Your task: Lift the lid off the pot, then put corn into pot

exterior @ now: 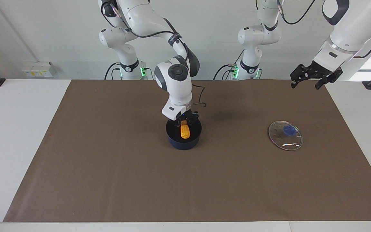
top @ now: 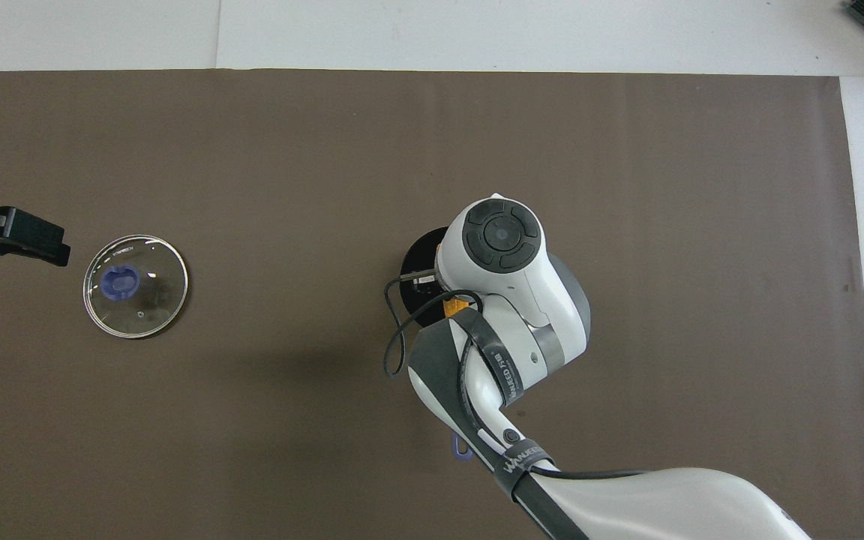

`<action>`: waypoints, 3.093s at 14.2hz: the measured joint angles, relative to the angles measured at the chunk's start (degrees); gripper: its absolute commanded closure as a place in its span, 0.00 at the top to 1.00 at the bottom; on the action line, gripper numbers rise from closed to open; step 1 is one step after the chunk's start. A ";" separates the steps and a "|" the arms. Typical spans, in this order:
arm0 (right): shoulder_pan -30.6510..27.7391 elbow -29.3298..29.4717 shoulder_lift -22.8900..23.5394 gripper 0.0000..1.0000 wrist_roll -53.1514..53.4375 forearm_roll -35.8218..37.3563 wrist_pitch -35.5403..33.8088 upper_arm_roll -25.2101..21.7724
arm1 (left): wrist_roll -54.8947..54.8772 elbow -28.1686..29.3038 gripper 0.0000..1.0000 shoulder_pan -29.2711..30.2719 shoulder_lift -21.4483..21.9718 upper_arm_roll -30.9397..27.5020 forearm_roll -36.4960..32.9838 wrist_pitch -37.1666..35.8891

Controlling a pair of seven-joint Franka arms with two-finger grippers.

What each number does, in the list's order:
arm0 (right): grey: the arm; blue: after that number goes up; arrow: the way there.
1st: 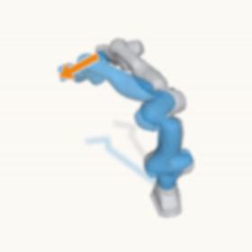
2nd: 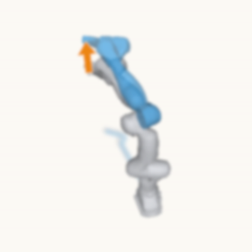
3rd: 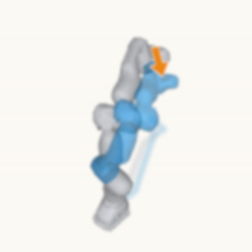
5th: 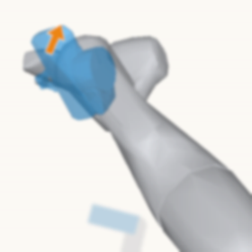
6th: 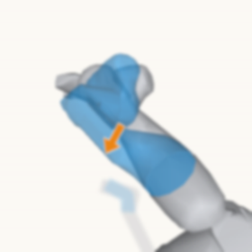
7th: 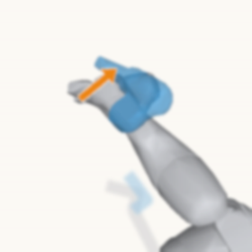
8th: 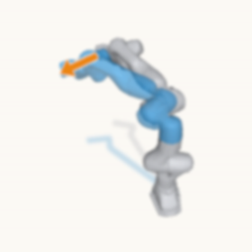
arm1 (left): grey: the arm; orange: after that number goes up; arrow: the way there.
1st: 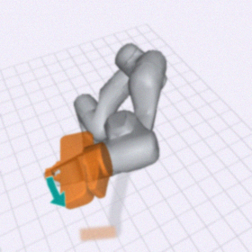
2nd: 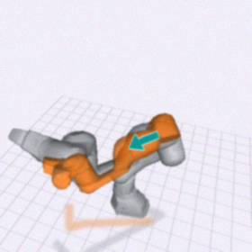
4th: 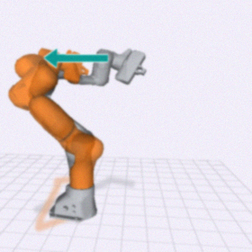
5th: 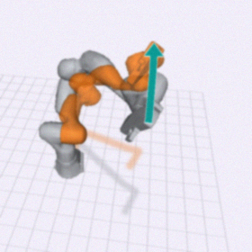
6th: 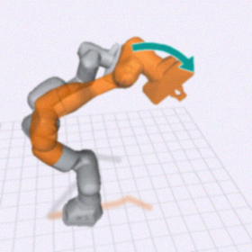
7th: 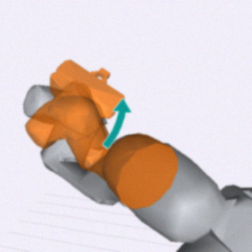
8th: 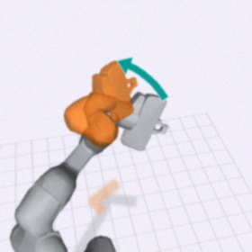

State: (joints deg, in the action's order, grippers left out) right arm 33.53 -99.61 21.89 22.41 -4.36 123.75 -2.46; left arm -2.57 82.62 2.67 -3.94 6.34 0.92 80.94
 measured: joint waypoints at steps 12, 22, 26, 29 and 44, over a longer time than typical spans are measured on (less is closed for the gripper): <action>0.05 -0.80 1.99 0.76 -2.60 -0.02 1.00 0.02 | 0.00 0.00 1.00 0.08 0.00 -0.39 0.05 -0.07; -1.15 0.94 0.74 1.00 -2.65 -0.01 1.14 -0.71 | -0.01 0.00 1.00 0.08 0.00 -0.38 0.05 -0.09; -6.49 1.39 -5.25 1.00 -2.92 0.05 -2.58 -1.04 | -0.01 0.00 1.00 0.08 0.00 -0.39 0.05 -0.10; -10.68 1.41 -10.19 1.00 -4.23 0.73 -7.50 -1.13 | -0.01 0.00 1.00 0.08 0.00 -0.39 0.05 -0.10; -28.57 7.57 -25.40 1.00 -18.75 2.14 -35.10 -3.16 | -0.01 0.00 1.00 0.08 0.00 -0.39 0.05 -0.12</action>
State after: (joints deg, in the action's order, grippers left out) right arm 4.96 -92.05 -3.51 3.66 -2.22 88.65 -5.61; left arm -2.57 82.62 2.75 -3.93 5.96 0.97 80.82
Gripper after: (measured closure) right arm 0.000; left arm 0.000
